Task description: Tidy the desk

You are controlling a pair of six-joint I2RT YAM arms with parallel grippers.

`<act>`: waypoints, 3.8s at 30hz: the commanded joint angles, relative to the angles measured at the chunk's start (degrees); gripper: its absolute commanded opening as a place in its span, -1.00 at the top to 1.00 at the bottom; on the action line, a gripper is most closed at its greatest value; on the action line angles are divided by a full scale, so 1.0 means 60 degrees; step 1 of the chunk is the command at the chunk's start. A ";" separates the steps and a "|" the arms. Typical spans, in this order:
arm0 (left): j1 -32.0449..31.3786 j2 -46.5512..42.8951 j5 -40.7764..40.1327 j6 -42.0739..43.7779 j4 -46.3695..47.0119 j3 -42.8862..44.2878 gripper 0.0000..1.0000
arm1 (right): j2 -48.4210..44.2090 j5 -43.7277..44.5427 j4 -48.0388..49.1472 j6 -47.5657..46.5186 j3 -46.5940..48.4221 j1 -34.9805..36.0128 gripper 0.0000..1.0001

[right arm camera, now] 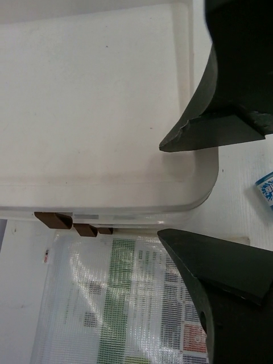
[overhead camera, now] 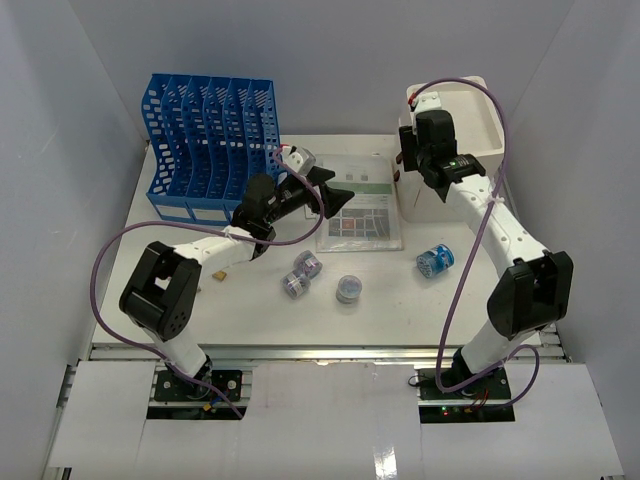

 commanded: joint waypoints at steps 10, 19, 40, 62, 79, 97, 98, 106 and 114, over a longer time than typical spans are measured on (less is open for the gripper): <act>-0.0021 -0.0073 0.0469 -0.0078 -0.0103 0.0185 -0.80 | -0.0594 -0.0610 -0.0319 -0.0010 -0.0477 -0.0164 0.70; -0.0024 0.0899 0.1172 -0.0452 0.0578 0.0753 -0.80 | -0.2491 -0.1064 -0.0565 0.0503 -0.1721 -0.0163 0.85; -0.0804 0.6024 0.2547 0.1251 0.2797 0.6118 -0.64 | -0.4023 -0.2397 -0.0226 0.0132 -0.3859 -0.0111 0.83; -0.1259 0.8005 0.2279 0.0760 0.0931 0.9662 0.12 | -0.4413 -0.2930 -0.0115 0.0023 -0.4654 -0.0105 0.83; -0.0422 0.5164 0.2490 -0.0018 0.2379 0.5598 1.00 | -0.4069 -0.2130 0.0054 0.0008 -0.4569 -0.0308 0.74; 0.0498 0.2973 0.2003 -0.0360 0.2356 0.2721 -0.95 | -0.4624 -0.3829 0.0174 -0.1787 -0.4161 -0.0544 -0.80; 0.0500 0.2757 0.1861 -0.0337 0.2319 0.2640 -0.96 | -0.4884 -0.4038 0.0161 -0.2100 -0.4110 -0.0544 -0.80; 0.0742 0.0412 0.0755 0.0157 -0.0303 0.2099 -0.96 | -0.6851 -0.6679 -0.0521 -0.4331 -0.3820 -0.0553 -0.80; 0.0894 -0.3142 -0.0923 -0.0084 -0.4325 0.0512 -0.96 | -0.7496 -0.9627 -0.3457 -0.5654 -0.4459 -0.0735 -0.81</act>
